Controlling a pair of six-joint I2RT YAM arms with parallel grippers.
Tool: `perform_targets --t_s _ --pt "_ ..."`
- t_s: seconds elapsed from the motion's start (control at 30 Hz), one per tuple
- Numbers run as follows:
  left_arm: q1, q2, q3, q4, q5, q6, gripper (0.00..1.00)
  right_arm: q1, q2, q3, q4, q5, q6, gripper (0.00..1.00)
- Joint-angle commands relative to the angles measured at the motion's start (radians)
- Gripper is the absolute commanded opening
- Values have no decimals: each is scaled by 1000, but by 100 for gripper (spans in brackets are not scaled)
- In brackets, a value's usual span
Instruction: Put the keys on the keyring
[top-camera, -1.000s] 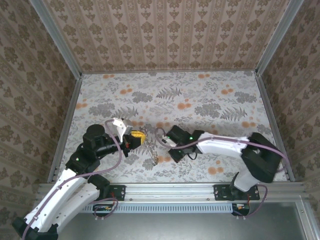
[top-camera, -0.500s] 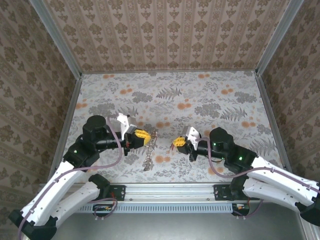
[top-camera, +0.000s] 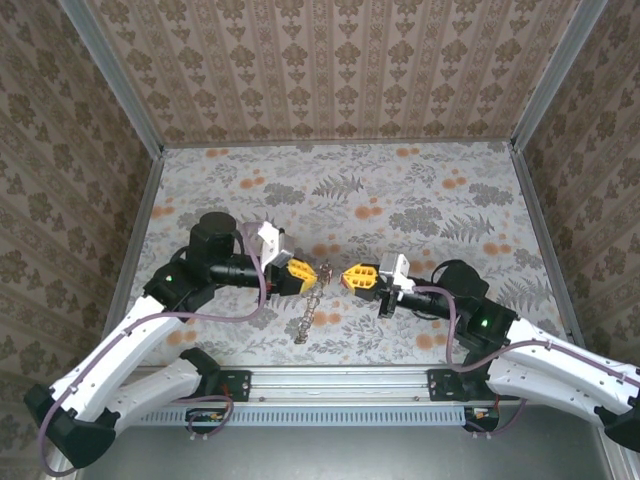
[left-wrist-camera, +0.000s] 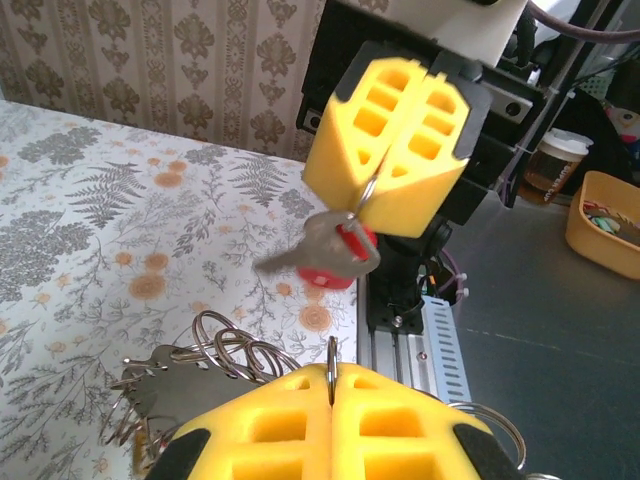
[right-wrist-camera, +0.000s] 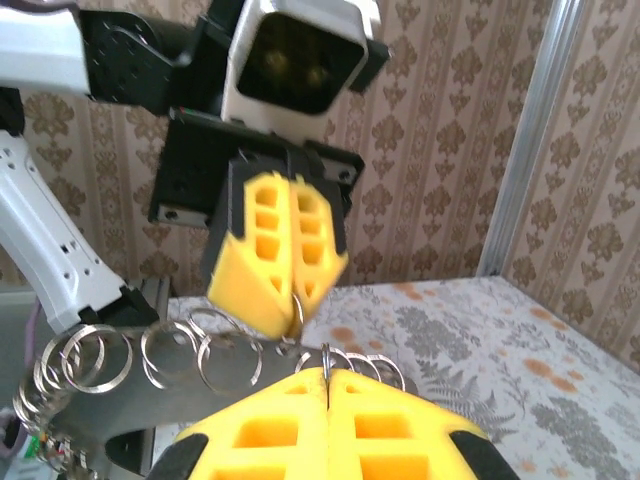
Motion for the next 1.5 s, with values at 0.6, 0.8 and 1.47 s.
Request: perform_targets --t_s 0.6,0.8,1.47 --pt "21 -1 65 15 139 76 0 52 86 26 147 -43 32 0" --pt "23 -3 62 25 143 71 0 54 95 20 177 -49 53 0" --pt "24 -6 60 25 134 69 0 63 122 39 192 -58 65 0"
